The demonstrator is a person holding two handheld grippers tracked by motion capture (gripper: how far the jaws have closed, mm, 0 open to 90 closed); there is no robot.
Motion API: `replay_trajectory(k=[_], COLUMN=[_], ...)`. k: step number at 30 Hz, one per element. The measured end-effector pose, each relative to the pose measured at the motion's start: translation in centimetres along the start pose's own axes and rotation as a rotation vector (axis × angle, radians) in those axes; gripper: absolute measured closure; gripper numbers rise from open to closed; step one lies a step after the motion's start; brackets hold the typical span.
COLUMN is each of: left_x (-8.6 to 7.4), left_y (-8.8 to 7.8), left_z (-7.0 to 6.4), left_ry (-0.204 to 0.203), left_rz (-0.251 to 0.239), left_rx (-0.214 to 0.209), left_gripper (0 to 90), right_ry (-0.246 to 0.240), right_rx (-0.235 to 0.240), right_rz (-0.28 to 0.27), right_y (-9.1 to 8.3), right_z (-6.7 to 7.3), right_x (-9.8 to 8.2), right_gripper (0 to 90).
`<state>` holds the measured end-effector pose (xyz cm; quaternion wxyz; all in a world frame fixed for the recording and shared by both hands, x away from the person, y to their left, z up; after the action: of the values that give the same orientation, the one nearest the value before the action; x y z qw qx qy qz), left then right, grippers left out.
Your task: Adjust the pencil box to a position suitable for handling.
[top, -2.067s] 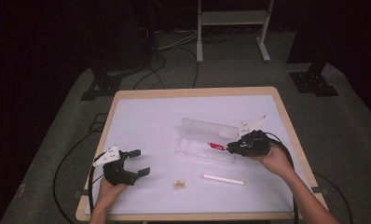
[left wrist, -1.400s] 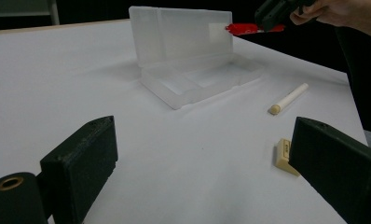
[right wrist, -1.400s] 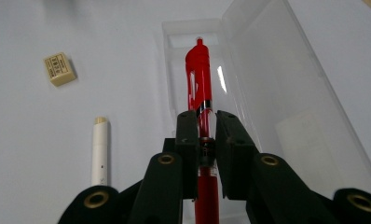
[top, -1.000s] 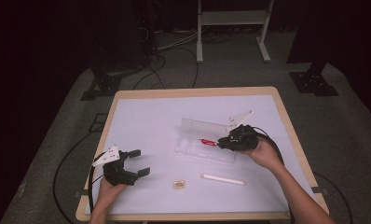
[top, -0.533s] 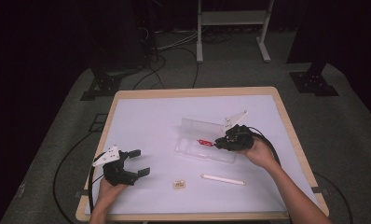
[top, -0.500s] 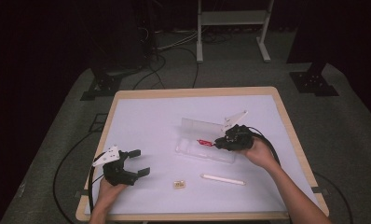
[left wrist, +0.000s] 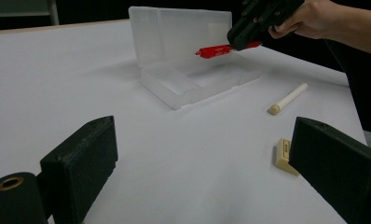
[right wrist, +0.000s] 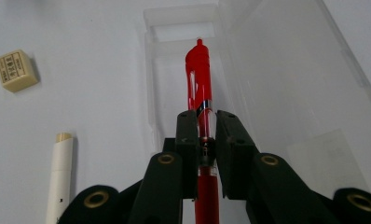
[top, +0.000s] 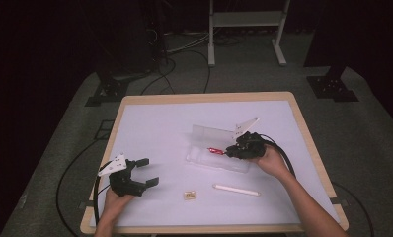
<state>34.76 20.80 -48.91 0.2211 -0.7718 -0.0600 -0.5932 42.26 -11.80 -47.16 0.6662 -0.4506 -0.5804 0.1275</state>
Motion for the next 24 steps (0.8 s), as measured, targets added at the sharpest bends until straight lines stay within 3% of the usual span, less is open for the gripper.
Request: replay_trajectory(k=[24], left_x=[0.0], left_y=[-0.1], left_z=[0.0], left_ry=[0.001], left_rz=[-0.002], left_rx=[-0.002], left_gripper=[7.4], right_ry=[0.004], right_rx=[0.006], right_rz=[0.022], right_y=[1.9], right_z=[-0.6], right_x=[-0.2], right_gripper=[79.0])
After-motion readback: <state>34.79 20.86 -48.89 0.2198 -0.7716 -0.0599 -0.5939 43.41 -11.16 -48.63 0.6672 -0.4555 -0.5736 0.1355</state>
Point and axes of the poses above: each handheld gripper's, and its own axes: y roughly forward along the jaws, x roughly out of its top, z roughly to its left, the point moved 7 cm from there along y, roughly forward along the jaws, and after that the axes turned 6 degrees about -x, right-handed, at the moved point
